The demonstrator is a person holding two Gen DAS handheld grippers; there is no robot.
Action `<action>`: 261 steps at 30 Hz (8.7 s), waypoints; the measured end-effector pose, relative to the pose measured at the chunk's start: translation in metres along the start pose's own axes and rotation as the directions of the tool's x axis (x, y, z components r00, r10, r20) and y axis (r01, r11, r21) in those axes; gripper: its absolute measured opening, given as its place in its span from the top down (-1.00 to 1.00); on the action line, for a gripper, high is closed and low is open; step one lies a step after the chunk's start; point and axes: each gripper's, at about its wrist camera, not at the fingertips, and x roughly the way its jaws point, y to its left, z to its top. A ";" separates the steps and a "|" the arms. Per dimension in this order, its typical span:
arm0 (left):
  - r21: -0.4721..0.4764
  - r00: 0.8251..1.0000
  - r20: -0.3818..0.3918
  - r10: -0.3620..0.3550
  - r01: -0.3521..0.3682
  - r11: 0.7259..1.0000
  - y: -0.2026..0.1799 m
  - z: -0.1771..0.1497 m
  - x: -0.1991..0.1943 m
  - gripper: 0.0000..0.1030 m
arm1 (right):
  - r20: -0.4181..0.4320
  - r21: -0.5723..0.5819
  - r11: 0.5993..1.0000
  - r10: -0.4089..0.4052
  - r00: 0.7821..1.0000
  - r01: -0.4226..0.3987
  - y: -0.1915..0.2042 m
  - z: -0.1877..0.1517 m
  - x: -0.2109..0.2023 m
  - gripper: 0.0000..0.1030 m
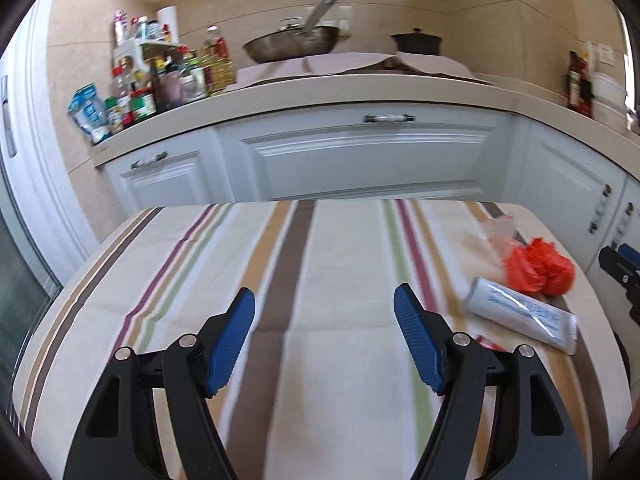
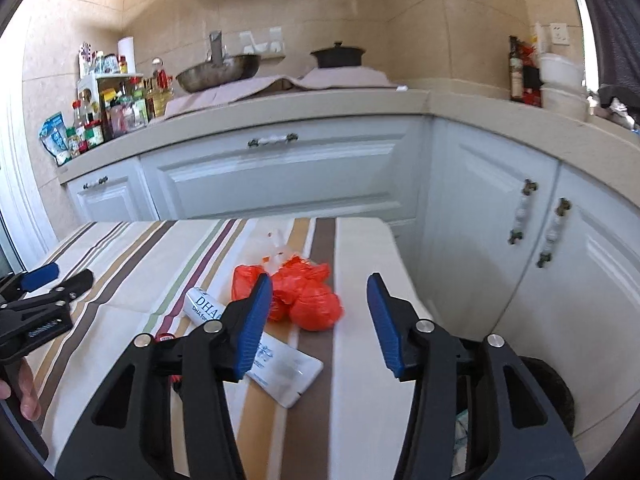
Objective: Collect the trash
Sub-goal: 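Move both open tools back toward the table, then grasp the orange plastic bag with the right tool, then grasp the red bottle with the left tool while the right tool holds the bag, then carry the red bottle and orange bag over the bin and open both tools, then move both open tools back toward the table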
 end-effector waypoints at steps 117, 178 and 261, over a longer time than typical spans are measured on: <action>0.154 0.978 -0.166 -0.129 0.154 0.976 -0.086 -0.039 -0.003 0.52 | -0.037 0.139 0.976 -0.161 0.986 0.165 -0.092 -0.045 -0.077 0.23; 0.410 0.838 0.020 -0.545 0.490 0.769 -0.301 -0.020 -0.090 0.52 | 0.054 0.307 0.856 -0.452 0.891 0.415 -0.210 -0.084 -0.157 0.22; -0.017 1.000 -0.008 -0.008 0.007 1.000 0.009 0.000 0.005 -0.50 | -0.055 0.005 1.000 0.029 0.998 -0.029 0.016 -0.003 0.001 -0.03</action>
